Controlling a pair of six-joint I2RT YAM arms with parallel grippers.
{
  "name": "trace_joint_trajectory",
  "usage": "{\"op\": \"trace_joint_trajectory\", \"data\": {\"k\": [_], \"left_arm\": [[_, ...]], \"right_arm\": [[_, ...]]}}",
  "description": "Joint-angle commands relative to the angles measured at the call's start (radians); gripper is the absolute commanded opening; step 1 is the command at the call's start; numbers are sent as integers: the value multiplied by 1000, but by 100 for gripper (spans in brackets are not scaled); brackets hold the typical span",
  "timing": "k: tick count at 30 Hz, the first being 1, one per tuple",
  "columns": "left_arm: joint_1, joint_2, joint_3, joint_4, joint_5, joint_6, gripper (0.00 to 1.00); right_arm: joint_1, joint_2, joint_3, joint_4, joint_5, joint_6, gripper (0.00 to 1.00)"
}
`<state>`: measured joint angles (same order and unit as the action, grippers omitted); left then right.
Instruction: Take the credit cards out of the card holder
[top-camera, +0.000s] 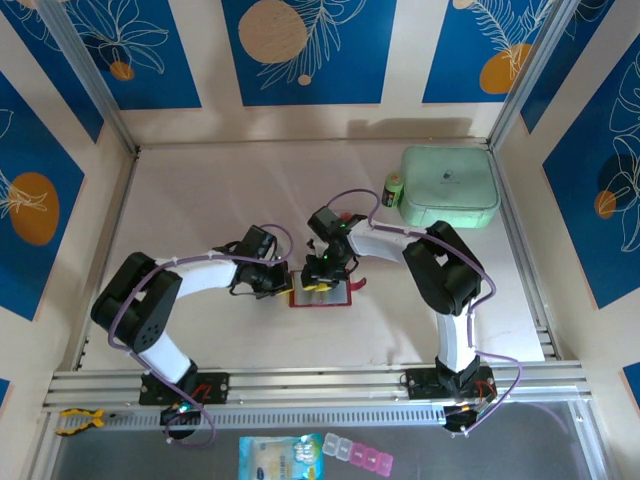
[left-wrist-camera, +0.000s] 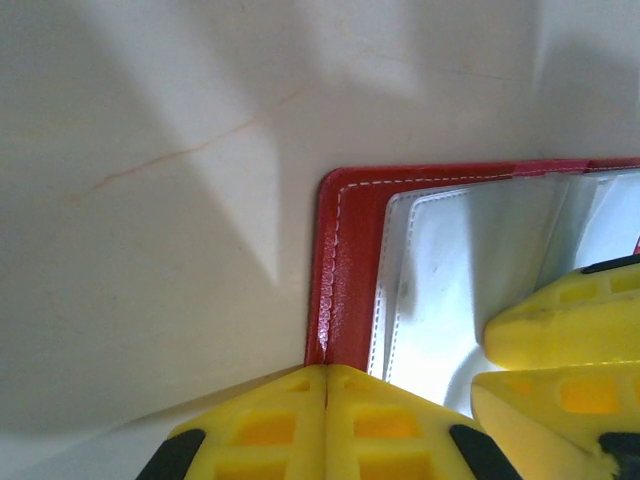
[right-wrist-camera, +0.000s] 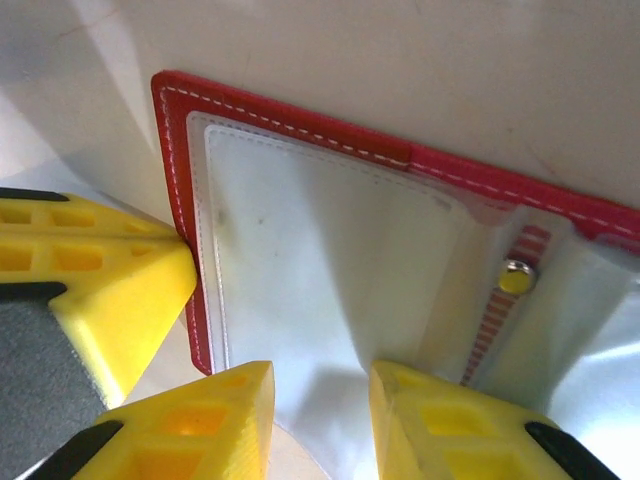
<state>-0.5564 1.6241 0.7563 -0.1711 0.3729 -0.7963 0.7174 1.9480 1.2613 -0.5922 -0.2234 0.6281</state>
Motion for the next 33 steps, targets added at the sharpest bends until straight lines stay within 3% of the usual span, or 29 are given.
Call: {"op": "trace_joint_trajectory", "data": {"k": [1,5,9,13,14,16,17,19,26,30,33], "left_arm": [[19,-20,9,-78,-52,36,0],[27,-66,37,-121,-85,70,8],[28,-121,89,-212,-211,140,24],[38,-182,145,-303,-346,217,50],[42,-196,157,-323,-376,235,57],[54,-215,179,-357,-424,264,83],[61,-222,187,-371,-445,277,91],[78,-233,194,-387,-474,301,100],[128,-271,174,-377,-685,409,100],[149,-283,118,-288,-850,475,100],[151,-281,52,-169,-1013,539,100]], "right_arm": [[-17,-66,-14,-38,7,-23,32],[-38,-120,-32,-49,28,-56,33],[-72,-178,-41,-93,88,-92,50],[-124,-244,-62,-130,145,-129,79],[-140,-260,-67,-138,159,-141,83],[-176,-292,-79,-149,182,-161,88],[-198,-308,-87,-150,195,-174,96],[-239,-344,-103,-149,227,-195,99],[-383,-441,-196,-24,407,-305,99],[-440,-467,-294,168,521,-386,99],[-483,-480,-402,391,513,-479,99]]}}
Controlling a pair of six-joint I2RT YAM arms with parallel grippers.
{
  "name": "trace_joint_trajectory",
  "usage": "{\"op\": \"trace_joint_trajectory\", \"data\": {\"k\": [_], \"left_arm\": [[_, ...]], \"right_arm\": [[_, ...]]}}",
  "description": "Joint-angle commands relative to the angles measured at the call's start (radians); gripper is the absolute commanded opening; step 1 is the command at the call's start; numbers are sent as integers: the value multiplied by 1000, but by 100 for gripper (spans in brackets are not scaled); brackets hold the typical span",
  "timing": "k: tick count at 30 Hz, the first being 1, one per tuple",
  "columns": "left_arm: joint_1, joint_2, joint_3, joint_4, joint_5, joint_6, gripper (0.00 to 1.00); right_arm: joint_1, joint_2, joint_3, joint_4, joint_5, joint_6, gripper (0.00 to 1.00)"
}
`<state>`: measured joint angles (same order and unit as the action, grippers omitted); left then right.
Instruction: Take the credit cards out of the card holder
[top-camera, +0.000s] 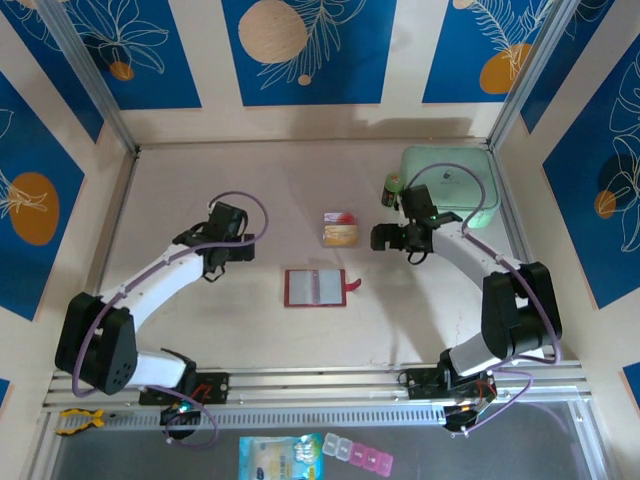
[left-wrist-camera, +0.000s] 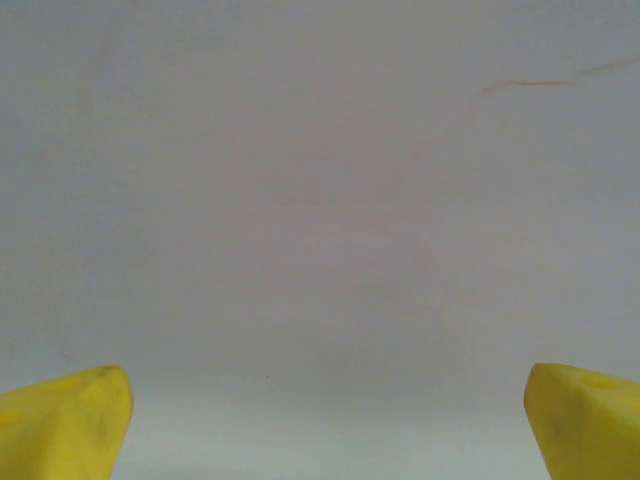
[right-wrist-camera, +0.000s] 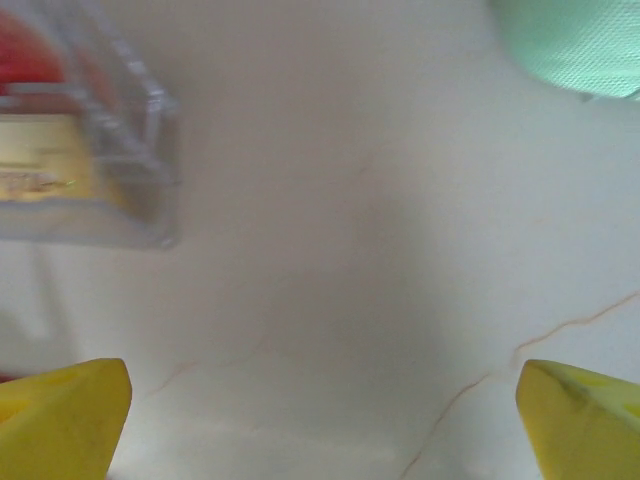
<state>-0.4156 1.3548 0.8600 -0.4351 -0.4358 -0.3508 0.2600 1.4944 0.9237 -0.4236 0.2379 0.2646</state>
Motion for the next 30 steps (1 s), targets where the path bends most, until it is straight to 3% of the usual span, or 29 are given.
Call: {"op": "trace_joint_trajectory", "data": {"k": [1,3,6,11,15,20,24,26,28,30], "left_arm": [[12,-13,-75,143,-259,126,100],[18,-16,-117,229,-326,189,100],[34,-25,-192,391,-332,299,100],[60,-8,-387,875,-258,499,99],[117,36,-464,1132,-167,526,99],[184,73,-461,1216,-66,505,99],[235,93,-416,1145,53,439,99],[255,127,-458,1271,135,432,99],[259,161,-490,1364,149,435,99],[268,148,-496,1347,190,427,99]], "right_arm": [[-35,-30,-107,306,43,-157,99],[-52,-32,-165,431,53,-191,99],[-100,-13,-213,569,37,-184,99],[-177,17,-272,777,12,-195,99],[-221,35,-312,896,-60,-179,99],[-225,20,-363,977,-92,-186,99],[-248,9,-395,1018,-158,-182,99],[-249,5,-412,1046,-167,-182,99],[-258,3,-454,1119,-187,-180,99],[-258,13,-477,1165,-195,-182,99]]}}
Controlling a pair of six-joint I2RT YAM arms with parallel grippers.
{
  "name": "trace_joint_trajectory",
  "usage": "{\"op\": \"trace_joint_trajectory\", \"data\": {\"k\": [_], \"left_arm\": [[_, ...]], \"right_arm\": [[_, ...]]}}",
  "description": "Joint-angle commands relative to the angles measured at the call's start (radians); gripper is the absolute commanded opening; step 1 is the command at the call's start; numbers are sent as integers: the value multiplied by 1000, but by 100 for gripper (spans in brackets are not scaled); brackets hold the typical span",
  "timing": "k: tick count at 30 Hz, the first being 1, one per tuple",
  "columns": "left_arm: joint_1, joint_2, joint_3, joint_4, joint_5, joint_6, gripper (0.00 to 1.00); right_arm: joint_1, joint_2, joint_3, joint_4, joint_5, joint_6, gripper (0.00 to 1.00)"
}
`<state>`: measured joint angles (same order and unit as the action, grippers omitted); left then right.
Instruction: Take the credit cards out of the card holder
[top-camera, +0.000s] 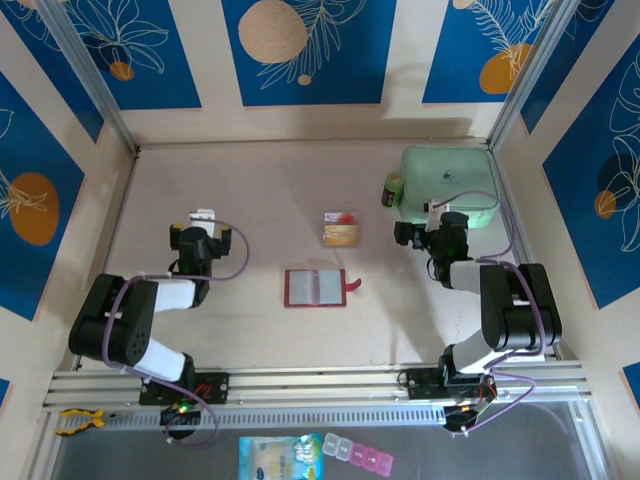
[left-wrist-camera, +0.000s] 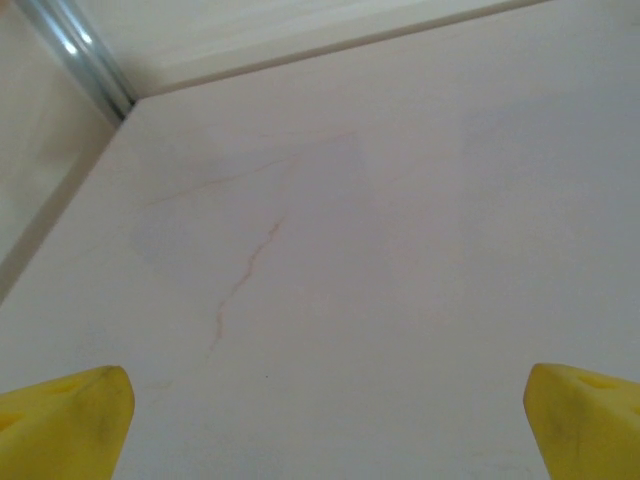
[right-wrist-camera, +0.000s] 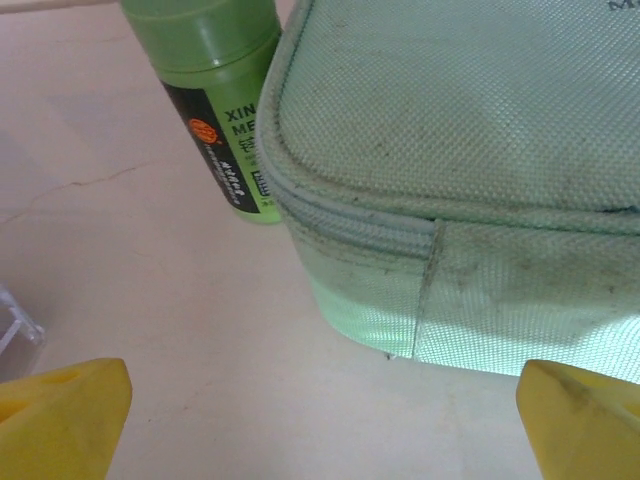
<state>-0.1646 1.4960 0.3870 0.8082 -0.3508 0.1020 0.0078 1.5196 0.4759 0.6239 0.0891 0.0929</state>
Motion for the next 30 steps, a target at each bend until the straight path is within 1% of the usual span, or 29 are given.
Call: {"op": "trace_joint_trajectory", "data": {"k": [1,3,5,6,7,8,9,11,17,30], "left_arm": [[22,19,-22,123,126,-18,99],[40,21,-9,89,166,-36,99],[60,47,-9,103,195,-50,99],[67,76,-24,169,210,-48,99],[68,72,-27,166,211,-52,99],[68,60,-14,119,217,-53,99],[71,70,-17,143,225,-52,99],[76,66,-12,122,235,-58,99],[75,68,-19,148,231,-52,100],[77,67,-20,143,233,-53,100]], "right_arm": [[-9,-10,-32,119,-49,-7,99],[-12,-2,-40,142,-47,-3,99],[-14,5,-59,181,-44,1,99],[-14,1,-54,166,-43,1,99],[-14,5,-56,177,-42,0,99],[-13,3,-54,169,-41,-1,99],[-13,3,-55,173,-41,-1,99],[-12,1,-57,174,-37,-1,99],[-11,2,-57,173,-38,-1,99],[-14,0,-61,180,-40,1,99]]}}
